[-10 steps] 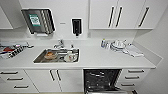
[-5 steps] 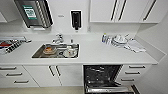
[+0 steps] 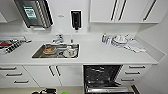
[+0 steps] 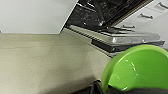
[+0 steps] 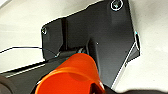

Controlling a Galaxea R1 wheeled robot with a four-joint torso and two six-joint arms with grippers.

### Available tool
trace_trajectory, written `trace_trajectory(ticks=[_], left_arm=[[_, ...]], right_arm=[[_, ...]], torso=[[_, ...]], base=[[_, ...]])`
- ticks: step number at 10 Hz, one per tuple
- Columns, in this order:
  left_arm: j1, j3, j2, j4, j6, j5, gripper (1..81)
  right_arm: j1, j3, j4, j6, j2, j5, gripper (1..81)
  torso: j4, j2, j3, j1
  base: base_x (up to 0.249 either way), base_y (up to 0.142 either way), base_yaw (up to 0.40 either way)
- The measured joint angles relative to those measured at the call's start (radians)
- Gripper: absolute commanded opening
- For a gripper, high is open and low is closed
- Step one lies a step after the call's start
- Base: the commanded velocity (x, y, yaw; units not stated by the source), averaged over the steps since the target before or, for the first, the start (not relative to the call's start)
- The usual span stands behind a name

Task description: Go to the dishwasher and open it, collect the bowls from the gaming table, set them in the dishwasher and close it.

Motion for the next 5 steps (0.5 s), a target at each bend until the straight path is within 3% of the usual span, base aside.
trace_trajectory(ticks=[5], left_arm=[[-0.064,-0.041,0.119,-0.03,0.0,0.087,1.0]], right_arm=[[0.003,0.001,0.001,0.0,0.0,0.0,1.0]], torso=[[0.0,0.0,0.0,0.0]], base=[[0.0,0.0,0.0]])
